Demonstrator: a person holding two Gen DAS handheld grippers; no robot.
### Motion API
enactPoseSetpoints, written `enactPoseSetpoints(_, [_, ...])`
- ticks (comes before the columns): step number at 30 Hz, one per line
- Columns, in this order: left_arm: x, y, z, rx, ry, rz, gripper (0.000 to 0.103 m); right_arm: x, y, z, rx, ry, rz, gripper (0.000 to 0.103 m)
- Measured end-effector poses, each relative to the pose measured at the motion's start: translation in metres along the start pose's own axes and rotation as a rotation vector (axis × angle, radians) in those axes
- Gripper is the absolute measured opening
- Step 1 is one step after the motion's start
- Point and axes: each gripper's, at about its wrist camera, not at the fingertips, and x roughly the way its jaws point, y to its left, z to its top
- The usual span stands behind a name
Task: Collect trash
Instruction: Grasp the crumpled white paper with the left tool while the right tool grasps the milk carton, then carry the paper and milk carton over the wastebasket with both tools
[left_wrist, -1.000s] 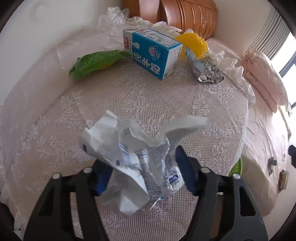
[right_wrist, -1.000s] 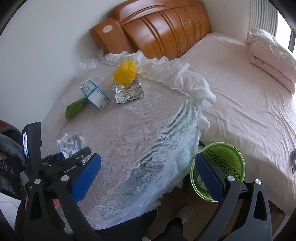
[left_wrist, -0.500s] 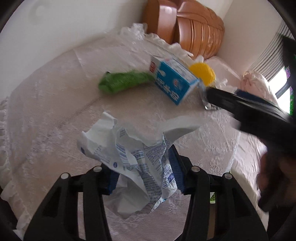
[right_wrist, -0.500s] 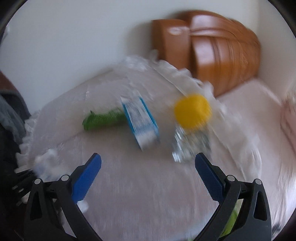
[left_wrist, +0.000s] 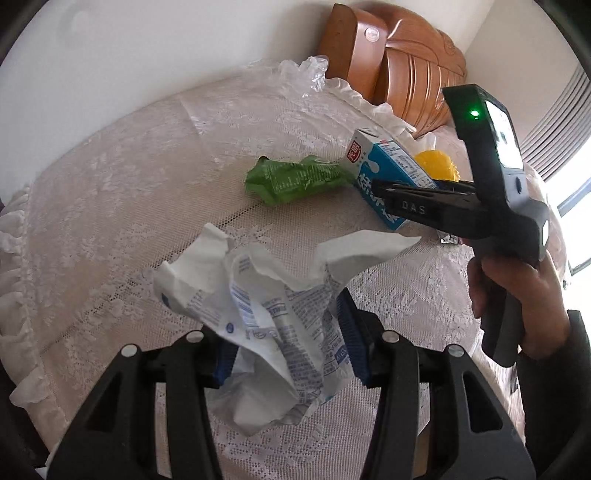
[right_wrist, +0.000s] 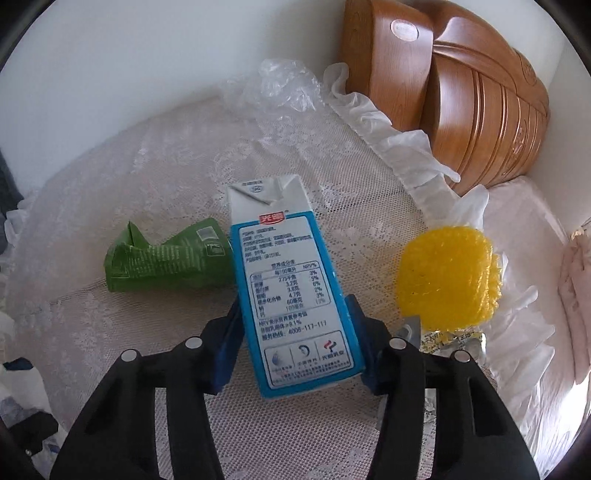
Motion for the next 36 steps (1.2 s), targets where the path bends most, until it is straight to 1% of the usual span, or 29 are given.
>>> enactPoseSetpoints(4, [-0.005,-0.006,0.001,0.011,-0.010,-0.001,0.048,-0.018,-0.002,-0.001,0.028,-0.028,0.026,0.045])
enactPoseSetpoints(8, [-0.013,-0.018,0.001,0.027,-0.025,-0.006,0.048,-0.041,-0.010,-0.007,0.062,-0.068,0.057,0.045])
enactPoseSetpoints(15, [-0.029,-0.047,-0.006,0.059,-0.052,-0.015,0.048,-0.088,-0.029,-0.034,0.139,-0.138,0.125,0.045])
enactPoseSetpoints(20, [-0.038,-0.078,-0.018,0.106,-0.058,-0.038,0.048,-0.138,-0.060,-0.084,0.248,-0.190,0.171,0.045])
enactPoseSetpoints(22, [-0.039,-0.100,-0.024,0.142,-0.054,-0.062,0.048,-0.160,-0.078,-0.112,0.300,-0.208,0.169,0.045])
enactPoseSetpoints(23, [-0.040,-0.108,-0.027,0.155,-0.051,-0.072,0.048,-0.170,-0.086,-0.125,0.319,-0.214,0.157,0.045])
enactPoseSetpoints(27, [-0.039,-0.163,-0.037,0.257,-0.038,-0.144,0.048,-0.206,-0.125,-0.185,0.417,-0.223,0.079,0.045])
enactPoseSetpoints(30, [-0.037,-0.200,-0.046,0.329,-0.031,-0.189,0.048,-0.231,-0.154,-0.237,0.516,-0.219,0.006,0.045])
enactPoseSetpoints(33, [-0.035,-0.241,-0.056,0.405,-0.016,-0.238,0.048,-0.247,-0.176,-0.274,0.597,-0.219,-0.049,0.045])
enactPoseSetpoints(36, [-0.034,-0.278,-0.067,0.475,-0.001,-0.275,0.048,-0.259,-0.193,-0.301,0.656,-0.225,-0.085,0.045])
